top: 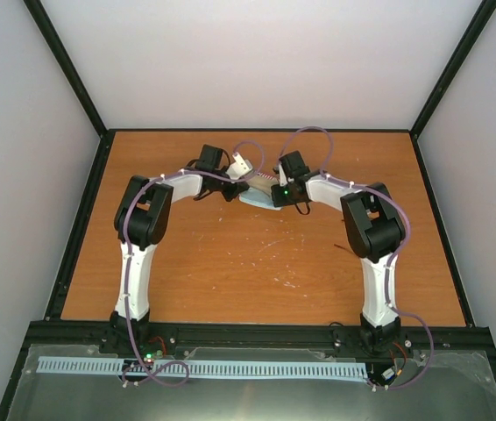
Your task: Organize the sunglasses
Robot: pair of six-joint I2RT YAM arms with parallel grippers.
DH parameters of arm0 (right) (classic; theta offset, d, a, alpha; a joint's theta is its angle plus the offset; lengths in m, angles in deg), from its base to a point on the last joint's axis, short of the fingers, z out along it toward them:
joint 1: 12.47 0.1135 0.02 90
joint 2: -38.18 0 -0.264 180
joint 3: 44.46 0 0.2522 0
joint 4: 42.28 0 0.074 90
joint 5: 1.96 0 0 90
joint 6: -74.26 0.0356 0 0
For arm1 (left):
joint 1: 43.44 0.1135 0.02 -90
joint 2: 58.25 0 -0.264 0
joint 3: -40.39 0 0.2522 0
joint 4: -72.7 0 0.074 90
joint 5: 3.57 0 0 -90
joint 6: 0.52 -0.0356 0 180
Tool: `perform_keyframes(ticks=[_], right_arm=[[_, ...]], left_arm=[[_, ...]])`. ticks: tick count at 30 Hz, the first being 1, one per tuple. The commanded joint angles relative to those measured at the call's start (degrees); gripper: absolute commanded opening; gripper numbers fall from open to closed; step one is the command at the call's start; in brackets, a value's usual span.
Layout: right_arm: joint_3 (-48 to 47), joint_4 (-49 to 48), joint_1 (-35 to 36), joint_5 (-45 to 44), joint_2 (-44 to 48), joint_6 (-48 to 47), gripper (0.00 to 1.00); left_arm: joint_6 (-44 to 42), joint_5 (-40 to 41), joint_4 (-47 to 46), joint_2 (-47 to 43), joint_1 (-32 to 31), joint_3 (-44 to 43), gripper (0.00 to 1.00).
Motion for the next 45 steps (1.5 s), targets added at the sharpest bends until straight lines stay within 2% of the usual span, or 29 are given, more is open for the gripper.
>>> perform_keyframes(ticks=[1,21,31,45], right_arm=[[3.2,-4.07,0.98,-3.0,2.72,1.42,0.03],[15.24,-21.05,3.8,-11.0,10.95,3.97,0.03],[15.5,-20.74,6.16,-15.05,8.87,5.28,0.03],[18.03,-22.85,7.74,-22.76,8.56,9.89,0.03]], left_arm=[[-1.88,-0.12,-2.27,1.24,0.52,-1.8,0.0],[-4.57,0.78,-6.96,0.71,0.52,-0.84,0.01],[-4.45,0.79,-8.41,0.4,0.52,3.08,0.01],[-7.24,3.43,-2.63,5.78,0.52,-6.22,0.01]])
